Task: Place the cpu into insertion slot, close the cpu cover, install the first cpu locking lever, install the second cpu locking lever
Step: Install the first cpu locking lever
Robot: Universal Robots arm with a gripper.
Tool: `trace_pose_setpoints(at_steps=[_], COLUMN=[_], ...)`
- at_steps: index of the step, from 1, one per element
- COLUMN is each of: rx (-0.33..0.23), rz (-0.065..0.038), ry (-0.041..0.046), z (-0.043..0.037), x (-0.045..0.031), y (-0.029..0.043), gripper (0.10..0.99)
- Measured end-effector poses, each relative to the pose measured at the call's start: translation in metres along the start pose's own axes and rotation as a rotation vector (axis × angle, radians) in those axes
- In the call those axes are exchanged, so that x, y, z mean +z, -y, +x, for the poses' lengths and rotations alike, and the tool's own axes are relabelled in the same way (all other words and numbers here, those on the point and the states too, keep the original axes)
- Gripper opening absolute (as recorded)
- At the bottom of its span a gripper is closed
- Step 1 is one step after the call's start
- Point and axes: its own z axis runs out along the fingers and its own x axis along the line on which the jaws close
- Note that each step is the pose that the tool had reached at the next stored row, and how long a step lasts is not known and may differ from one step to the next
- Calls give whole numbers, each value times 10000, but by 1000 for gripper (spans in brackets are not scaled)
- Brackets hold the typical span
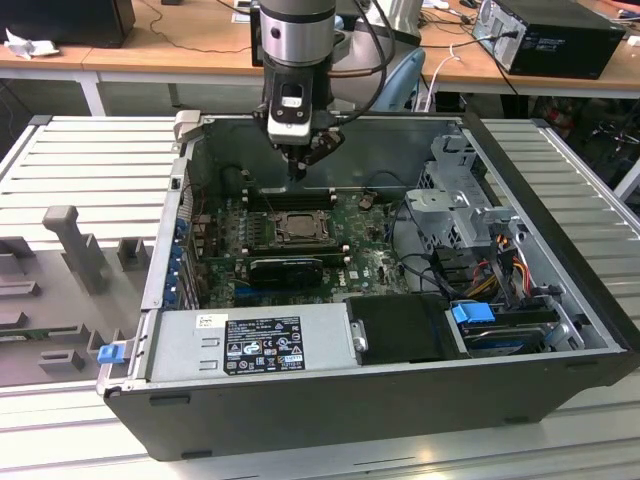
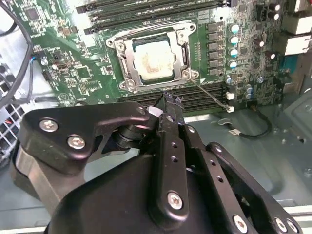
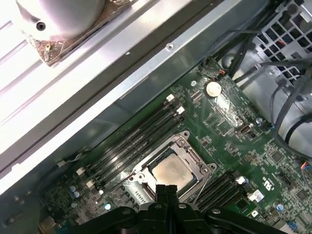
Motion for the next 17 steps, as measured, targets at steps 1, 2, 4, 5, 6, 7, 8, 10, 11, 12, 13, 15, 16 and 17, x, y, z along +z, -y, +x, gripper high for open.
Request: trace_pose_setpoints(at_steps=[1,2,4,5,6,7,8,10,11,12,13,15,16,17], rx=[-235,-683,-1063,-1335,-1769,-2059,-2301,-2627,-2913,-3176,-3516,-4017,-4284,-4428], rz=[5,16,24,31,40,47,52,58,64,70,77,87,93,96], ry=[-19,-55,-84,-106,-139,-162,-181,-207,-229,-251,-277,-317,-338,-349], z=[0,0,0,0,0,0,0,0,0,0,0,0,0,0], x=[0,1,3,3,5,6,7,7,8,8,9,10,11,11], y=[0,0,0,0,1,1,1,1,1,1,1,1,1,1], gripper=[106,106,106,106,106,106,106,106,106,106,106,106,106,106])
